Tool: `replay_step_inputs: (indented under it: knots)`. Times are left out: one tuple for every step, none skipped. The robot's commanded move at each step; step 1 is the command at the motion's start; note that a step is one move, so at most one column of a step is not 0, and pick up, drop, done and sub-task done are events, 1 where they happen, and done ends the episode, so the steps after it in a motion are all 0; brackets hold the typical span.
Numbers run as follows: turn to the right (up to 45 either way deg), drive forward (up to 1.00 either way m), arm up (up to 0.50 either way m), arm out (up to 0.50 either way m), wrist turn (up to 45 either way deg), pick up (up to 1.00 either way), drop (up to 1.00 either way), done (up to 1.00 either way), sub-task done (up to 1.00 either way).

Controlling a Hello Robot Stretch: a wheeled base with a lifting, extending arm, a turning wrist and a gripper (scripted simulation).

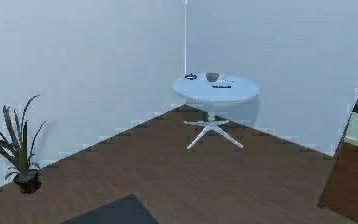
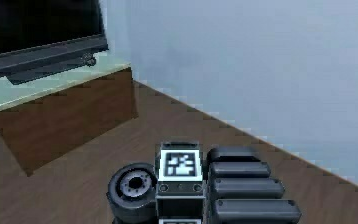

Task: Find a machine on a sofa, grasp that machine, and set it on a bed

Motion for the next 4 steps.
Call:
replay_step_inputs:
  knots:
    - [-42.0,0.00,0.00,0.00,0.0,0.00,0.00,0.00,0.00]
    - [0.0,0.90,0.00,0.00,0.0,0.00,0.00,0.00,0.00]
    - [-45.0,0.00,0.00,0.00,0.0,0.00,0.00,0.00,0.00]
    - [-9.0,0.00,0.00,0.00,0.0,0.00,0.00,0.00,0.00]
